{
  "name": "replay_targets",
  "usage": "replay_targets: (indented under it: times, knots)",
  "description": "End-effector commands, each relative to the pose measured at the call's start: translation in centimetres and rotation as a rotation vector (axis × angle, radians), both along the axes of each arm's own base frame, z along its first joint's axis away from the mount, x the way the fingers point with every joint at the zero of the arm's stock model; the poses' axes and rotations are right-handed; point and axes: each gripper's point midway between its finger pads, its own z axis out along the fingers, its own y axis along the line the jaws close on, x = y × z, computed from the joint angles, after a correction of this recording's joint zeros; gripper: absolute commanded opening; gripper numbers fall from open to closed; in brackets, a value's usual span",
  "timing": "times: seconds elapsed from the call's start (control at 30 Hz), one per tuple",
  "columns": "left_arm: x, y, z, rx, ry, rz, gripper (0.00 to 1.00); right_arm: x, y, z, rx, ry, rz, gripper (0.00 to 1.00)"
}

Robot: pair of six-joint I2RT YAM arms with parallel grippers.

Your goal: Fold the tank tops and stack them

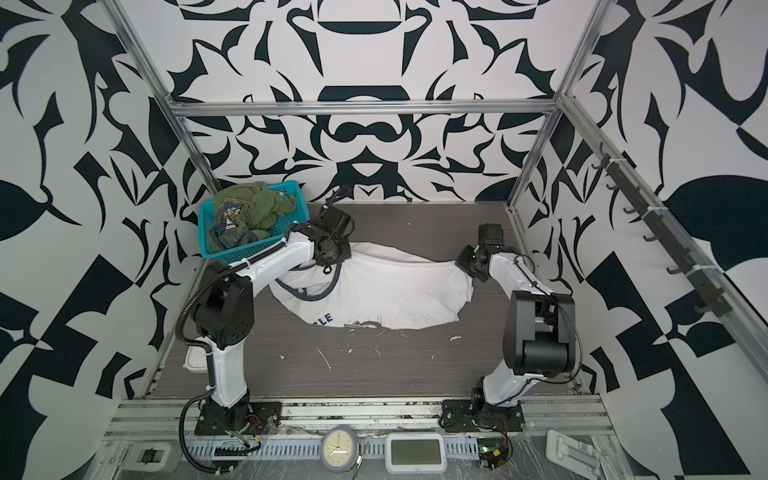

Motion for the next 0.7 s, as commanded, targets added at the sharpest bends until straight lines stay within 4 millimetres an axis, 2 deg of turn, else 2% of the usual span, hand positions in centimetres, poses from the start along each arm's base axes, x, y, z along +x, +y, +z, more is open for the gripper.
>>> replay_targets:
  times: [0.0, 0.07, 0.13, 0.17, 0.27, 0.4, 0.53, 0.67]
  knots:
    - [1.3, 1.8, -1.9, 0.051, 0.039, 0.037, 0.12, 2.7, 0.1, 1.4, 0.022, -0.055, -0.002, 0.09]
    - [1.9, 1.9, -2.5, 0.046, 0.050, 0.036, 0.18, 3.5, 0.6, 0.7, 0.044, -0.044, 0.022, 0.14]
    - [2.2, 1.7, -3.0, 0.042, 0.066, 0.024, 0.28, 4.1, 0.8, 0.6, 0.055, -0.044, 0.042, 0.26]
    - [2.2, 1.6, -3.2, 0.042, 0.076, 0.014, 0.33, 4.1, 0.6, 0.7, 0.045, -0.039, 0.046, 0.34]
    - [2.0, 1.6, -2.8, 0.043, 0.080, -0.003, 0.42, 3.2, -0.1, 1.4, 0.005, -0.043, 0.044, 0.47]
    - [0.6, 1.7, -2.0, 0.014, 0.085, -0.020, 0.51, 0.1, -0.5, 1.4, -0.014, -0.040, 0.010, 0.49]
    - [-1.1, 1.8, -2.0, -0.023, 0.096, -0.038, 0.54, -3.2, 0.3, -0.8, 0.018, -0.012, 0.011, 0.47]
    - [-2.4, 1.6, -2.9, -0.054, 0.121, -0.056, 0.55, -4.6, 0.8, -2.4, 0.040, 0.019, 0.023, 0.43]
